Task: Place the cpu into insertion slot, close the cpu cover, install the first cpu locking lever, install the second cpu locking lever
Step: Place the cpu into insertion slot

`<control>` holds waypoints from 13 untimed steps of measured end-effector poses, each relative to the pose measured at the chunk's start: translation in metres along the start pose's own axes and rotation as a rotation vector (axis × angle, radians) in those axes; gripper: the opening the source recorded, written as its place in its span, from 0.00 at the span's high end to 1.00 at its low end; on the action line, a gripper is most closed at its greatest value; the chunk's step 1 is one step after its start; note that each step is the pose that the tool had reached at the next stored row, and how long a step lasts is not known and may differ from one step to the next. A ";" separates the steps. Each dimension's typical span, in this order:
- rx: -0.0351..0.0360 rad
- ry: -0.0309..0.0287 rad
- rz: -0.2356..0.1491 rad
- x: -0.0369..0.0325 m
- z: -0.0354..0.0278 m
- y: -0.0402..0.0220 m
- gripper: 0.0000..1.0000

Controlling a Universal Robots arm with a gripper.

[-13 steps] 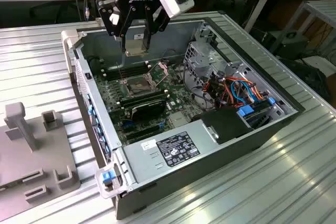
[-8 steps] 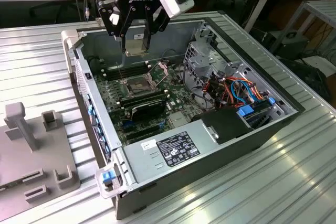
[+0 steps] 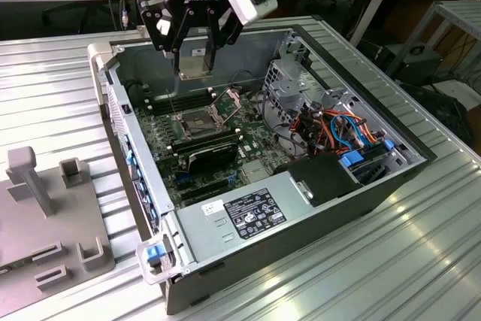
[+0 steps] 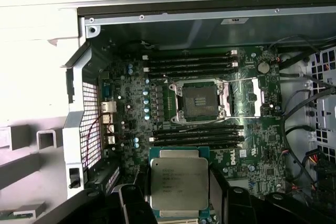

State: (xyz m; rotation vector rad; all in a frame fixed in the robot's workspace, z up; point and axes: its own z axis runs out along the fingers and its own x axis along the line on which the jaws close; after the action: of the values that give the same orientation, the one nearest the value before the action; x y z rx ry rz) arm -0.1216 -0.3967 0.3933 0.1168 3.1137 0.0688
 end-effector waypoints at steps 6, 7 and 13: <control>0.0000 -0.0003 0.007 -0.0004 0.0002 0.0014 0.45; 0.0004 -0.0009 0.021 -0.0005 0.0003 0.0015 0.45; 0.0012 -0.0024 0.054 -0.0006 0.0004 0.0015 0.45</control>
State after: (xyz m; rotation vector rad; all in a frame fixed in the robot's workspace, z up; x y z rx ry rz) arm -0.1208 -0.3952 0.3930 0.2014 3.1082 0.0677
